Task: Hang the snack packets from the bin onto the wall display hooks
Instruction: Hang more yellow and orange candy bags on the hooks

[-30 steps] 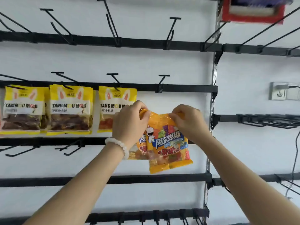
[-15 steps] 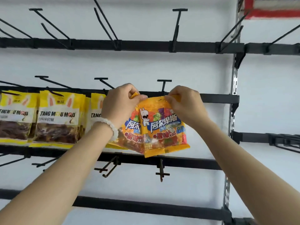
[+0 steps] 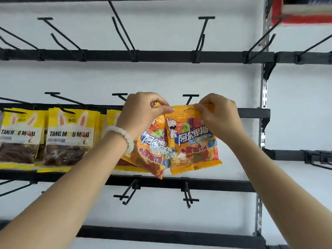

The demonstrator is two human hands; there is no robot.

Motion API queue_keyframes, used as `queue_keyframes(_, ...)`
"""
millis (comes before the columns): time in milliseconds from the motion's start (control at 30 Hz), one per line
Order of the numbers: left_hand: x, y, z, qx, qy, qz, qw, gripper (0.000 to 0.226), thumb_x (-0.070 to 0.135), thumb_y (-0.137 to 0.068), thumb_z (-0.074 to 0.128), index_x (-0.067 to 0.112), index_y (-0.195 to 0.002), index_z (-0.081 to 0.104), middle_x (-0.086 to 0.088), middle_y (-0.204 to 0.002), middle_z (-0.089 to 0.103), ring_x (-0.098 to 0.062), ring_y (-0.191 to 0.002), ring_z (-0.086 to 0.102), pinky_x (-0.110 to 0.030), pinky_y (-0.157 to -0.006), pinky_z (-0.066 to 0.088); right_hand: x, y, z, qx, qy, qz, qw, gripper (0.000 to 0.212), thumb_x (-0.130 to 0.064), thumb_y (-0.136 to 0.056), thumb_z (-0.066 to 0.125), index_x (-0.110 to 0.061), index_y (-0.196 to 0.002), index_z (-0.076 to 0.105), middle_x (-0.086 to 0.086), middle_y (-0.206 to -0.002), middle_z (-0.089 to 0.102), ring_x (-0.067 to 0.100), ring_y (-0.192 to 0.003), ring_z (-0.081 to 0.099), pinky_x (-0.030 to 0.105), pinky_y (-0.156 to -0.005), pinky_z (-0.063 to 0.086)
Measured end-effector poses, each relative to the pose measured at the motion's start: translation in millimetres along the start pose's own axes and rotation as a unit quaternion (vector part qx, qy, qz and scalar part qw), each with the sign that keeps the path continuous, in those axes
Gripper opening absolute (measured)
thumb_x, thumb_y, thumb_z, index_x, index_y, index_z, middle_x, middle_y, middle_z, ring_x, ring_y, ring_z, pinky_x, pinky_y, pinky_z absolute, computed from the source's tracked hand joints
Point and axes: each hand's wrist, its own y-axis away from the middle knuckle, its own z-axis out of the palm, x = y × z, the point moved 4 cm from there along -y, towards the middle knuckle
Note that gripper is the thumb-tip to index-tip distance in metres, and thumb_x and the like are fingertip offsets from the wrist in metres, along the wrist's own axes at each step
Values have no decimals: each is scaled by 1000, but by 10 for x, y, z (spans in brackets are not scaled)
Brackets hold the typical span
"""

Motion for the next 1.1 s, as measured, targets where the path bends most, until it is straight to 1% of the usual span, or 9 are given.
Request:
queue_keyframes(100,34,0,-23,-1,-16,-1,1000,22,37,-73,73,18,-85,73,20,-48,46,-9,-49,44,-12,-51,28,-37,20,-20,-2,5,10,1000,9,-27,-87,59,-23,-79,59,-4,-80,62,18,-79,57,36,-69,50)
queue_keyframes(167,61,-21,-16,1,-43,-2,999,22,37,-75,72,18,-86,73,19,-72,55,-17,-67,54,-23,-58,36,-45,14,-9,-4,14,19,1000,9,-26,-87,59,-22,-79,59,-4,-79,61,19,-78,58,36,-68,50)
queue_keyframes(200,71,-36,-9,4,-59,-2,998,21,38,-76,71,19,-85,72,15,-75,56,-20,-71,57,-28,-63,40,-45,3,-1,-6,19,26,999,9,-27,-88,59,-22,-80,59,-4,-79,60,19,-78,58,36,-68,50)
queue_keyframes(300,72,-78,12,15,-93,-7,996,19,42,-77,69,23,-81,70,11,-55,47,-24,-66,55,-41,-73,47,-32,-36,9,-7,23,39,999,10,-28,-88,58,-21,-81,60,-6,-78,60,19,-78,59,36,-68,51)
queue_keyframes(400,39,-112,45,32,-111,-17,993,19,43,-79,66,25,-81,69,16,-52,37,-16,-61,45,-39,-73,47,-23,-69,8,-1,15,35,999,10,-29,-88,58,-22,-81,60,-9,-76,60,17,-77,59,38,-68,53)
queue_keyframes(567,26,-73,143,43,-153,-10,987,21,42,-83,63,23,-86,69,4,-70,64,-19,-69,59,-36,-73,49,34,-62,66,-20,23,37,999,9,-29,-88,59,-23,-81,59,-6,-78,60,20,-78,61,43,-68,54)
queue_keyframes(700,-51,-4,281,33,-160,-18,986,22,38,-85,63,19,-89,70,8,-62,55,-12,-55,48,-24,-58,38,139,-7,114,-35,40,46,998,11,-32,-88,59,-22,-84,62,-6,-77,59,19,-78,61,36,-64,52)
queue_keyframes(867,-174,12,382,43,-119,-31,991,22,33,-84,64,14,-93,71,-2,-79,70,-12,-62,53,-23,-59,40,245,-42,231,-37,88,49,994,17,-35,-89,56,-21,-91,66,-3,-86,64,18,-82,58,29,-62,45)
queue_keyframes(1100,-284,-21,491,33,-134,-41,990,26,32,-83,67,12,-99,69,-4,-71,65,-14,-58,48,-24,-56,36,401,-78,407,-36,109,67,991,21,-39,-89,54,-23,-95,66,-3,-97,65,17,-84,55,26,-60,36)
